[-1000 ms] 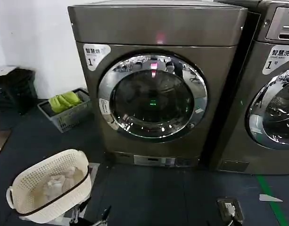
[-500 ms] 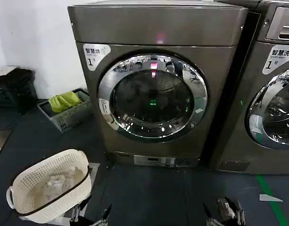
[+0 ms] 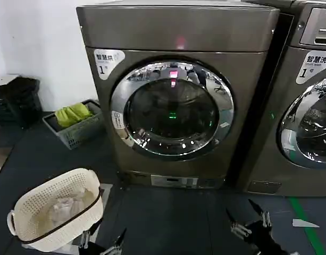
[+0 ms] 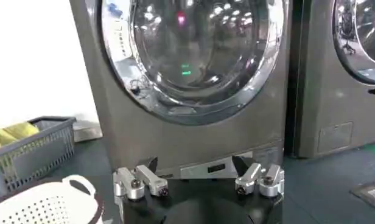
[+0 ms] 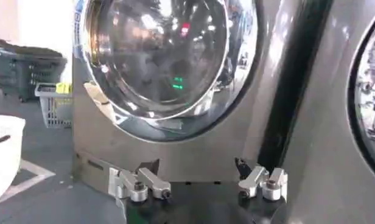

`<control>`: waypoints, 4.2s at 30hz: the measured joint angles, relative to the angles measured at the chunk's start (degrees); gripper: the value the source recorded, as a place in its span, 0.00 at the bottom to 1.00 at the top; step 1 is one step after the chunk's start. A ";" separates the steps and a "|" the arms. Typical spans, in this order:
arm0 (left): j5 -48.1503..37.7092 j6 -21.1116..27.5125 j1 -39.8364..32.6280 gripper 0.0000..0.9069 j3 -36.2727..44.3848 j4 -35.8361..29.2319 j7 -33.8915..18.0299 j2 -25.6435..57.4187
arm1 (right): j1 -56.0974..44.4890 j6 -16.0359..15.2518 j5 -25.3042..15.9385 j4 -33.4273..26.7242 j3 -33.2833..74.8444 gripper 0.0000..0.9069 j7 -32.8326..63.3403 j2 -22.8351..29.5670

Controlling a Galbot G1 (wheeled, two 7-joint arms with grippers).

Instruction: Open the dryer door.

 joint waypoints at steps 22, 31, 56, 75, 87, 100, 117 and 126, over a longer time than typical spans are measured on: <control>0.98 -0.60 0.10 1.00 0.03 -0.45 0.29 -0.55 | 23.18 4.61 8.15 -11.68 -15.09 1.00 -4.49 -9.08; 1.99 -0.73 -0.08 1.00 0.21 -0.40 0.35 -1.14 | 33.10 6.90 11.23 -16.88 -23.23 1.00 -4.70 -9.58; 3.56 -1.83 0.93 1.00 0.16 -1.30 0.37 -3.09 | 56.69 7.97 14.78 -28.27 -43.08 1.00 -5.28 -5.18; 3.79 -2.03 0.77 1.00 0.15 -1.31 0.37 -3.63 | 65.59 6.71 14.49 -34.30 -51.02 1.00 -3.83 2.10; 3.79 -2.11 0.35 1.00 0.23 -0.94 0.38 -3.78 | 68.80 6.24 14.10 -38.26 -53.70 1.00 -3.58 6.50; 3.91 -2.33 0.09 1.00 0.26 -0.81 0.40 -4.01 | 72.48 6.45 12.95 -43.34 -55.88 1.00 -3.81 11.61; 4.27 -2.58 0.09 1.00 0.22 -0.76 0.39 -4.20 | 75.51 6.09 11.81 -48.54 -57.36 1.00 -2.75 18.22; 4.27 -2.58 -0.33 1.00 0.30 -0.51 0.39 -4.18 | 76.15 6.00 11.65 -49.44 -58.10 1.00 -2.60 19.93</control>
